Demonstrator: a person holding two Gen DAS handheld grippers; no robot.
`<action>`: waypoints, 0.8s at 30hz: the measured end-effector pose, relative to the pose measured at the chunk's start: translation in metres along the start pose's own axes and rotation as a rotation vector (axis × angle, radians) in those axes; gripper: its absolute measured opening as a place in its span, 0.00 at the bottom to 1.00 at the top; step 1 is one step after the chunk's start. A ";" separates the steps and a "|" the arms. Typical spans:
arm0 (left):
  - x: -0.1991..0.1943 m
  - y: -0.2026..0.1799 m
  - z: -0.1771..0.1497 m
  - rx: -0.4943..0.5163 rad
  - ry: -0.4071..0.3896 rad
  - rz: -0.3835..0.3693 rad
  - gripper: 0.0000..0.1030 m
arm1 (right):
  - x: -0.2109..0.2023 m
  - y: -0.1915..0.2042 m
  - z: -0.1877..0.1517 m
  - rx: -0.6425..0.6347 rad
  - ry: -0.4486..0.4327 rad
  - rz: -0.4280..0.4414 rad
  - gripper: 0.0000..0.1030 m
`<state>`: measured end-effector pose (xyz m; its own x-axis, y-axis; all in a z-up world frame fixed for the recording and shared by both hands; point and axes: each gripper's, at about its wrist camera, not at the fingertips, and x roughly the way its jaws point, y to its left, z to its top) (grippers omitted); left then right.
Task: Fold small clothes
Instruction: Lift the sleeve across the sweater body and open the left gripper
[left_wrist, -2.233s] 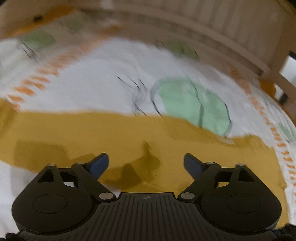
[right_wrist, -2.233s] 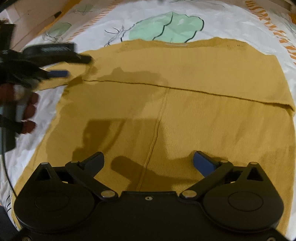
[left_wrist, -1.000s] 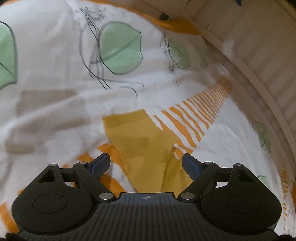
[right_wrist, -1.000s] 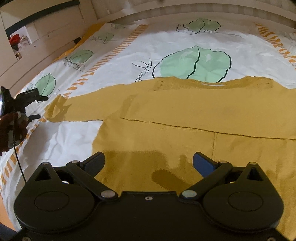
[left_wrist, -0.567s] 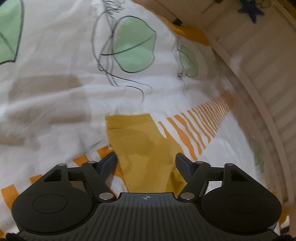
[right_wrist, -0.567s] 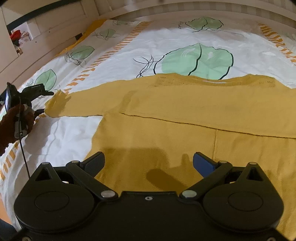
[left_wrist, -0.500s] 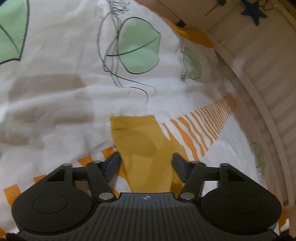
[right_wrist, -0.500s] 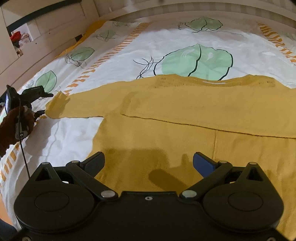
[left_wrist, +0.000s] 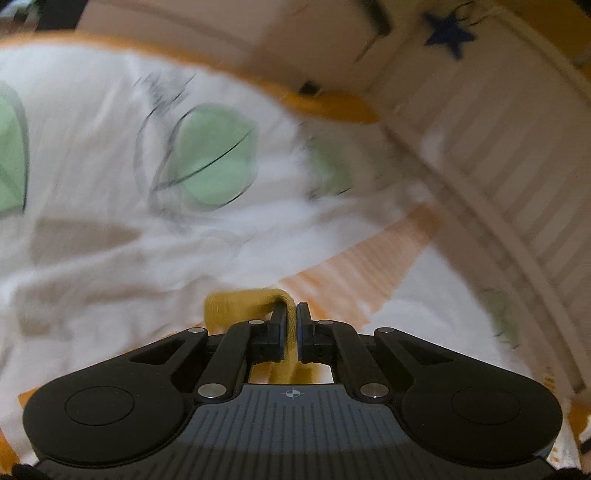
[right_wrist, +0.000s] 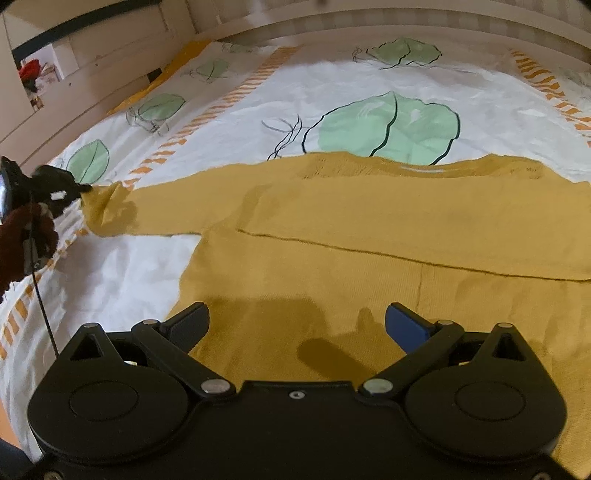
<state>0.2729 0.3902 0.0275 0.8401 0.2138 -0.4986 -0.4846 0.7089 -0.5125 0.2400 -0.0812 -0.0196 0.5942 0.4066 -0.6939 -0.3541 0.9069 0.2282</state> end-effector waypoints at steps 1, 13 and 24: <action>-0.007 -0.012 0.002 0.023 -0.016 -0.020 0.05 | -0.002 -0.001 0.001 0.006 -0.004 -0.005 0.99; -0.077 -0.188 -0.052 0.278 -0.055 -0.313 0.05 | -0.028 -0.030 0.015 0.084 -0.042 -0.071 0.99; -0.060 -0.308 -0.194 0.415 0.193 -0.507 0.05 | -0.057 -0.097 0.025 0.292 -0.026 -0.170 0.99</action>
<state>0.3238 0.0288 0.0794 0.8615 -0.3086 -0.4032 0.1230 0.8973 -0.4240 0.2582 -0.1894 0.0152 0.6466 0.2463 -0.7219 -0.0291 0.9537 0.2993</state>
